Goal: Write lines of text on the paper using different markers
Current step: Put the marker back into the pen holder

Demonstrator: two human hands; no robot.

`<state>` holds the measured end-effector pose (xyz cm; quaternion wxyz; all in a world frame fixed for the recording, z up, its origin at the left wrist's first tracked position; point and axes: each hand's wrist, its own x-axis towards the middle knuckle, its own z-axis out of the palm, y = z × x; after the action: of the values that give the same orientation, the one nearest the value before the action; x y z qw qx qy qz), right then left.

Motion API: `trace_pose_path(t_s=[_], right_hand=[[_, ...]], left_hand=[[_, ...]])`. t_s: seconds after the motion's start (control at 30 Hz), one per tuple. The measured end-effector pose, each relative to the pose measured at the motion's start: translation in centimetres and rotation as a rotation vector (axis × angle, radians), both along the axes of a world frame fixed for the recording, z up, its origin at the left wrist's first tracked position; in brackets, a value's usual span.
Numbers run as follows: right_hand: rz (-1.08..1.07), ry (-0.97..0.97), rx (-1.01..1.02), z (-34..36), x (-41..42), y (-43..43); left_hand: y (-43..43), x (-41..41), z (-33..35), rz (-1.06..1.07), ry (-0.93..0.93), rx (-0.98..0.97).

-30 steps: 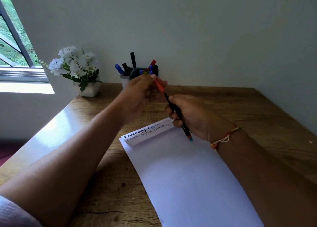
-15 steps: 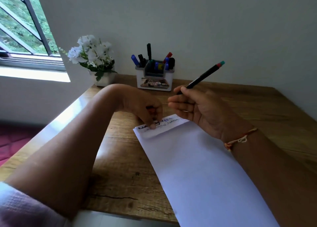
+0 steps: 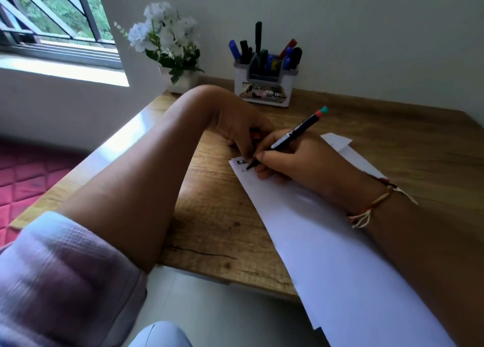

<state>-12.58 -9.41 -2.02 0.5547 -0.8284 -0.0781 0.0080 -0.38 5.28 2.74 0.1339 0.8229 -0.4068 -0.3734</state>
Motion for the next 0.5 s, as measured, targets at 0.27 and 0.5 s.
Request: trace_pose_path(t_s=[0.27,0.5], right_hand=[[-0.027,-0.053,-0.118,-0.43,0.17,0.08],[-0.023,-0.057,-0.147,-0.50,0.39,0.15]], left_hand=[[-0.14,0.23,-0.36,0.032,0.026,-0.005],[-0.15,0.37,-0.40,0.046,0.040,-0.004]])
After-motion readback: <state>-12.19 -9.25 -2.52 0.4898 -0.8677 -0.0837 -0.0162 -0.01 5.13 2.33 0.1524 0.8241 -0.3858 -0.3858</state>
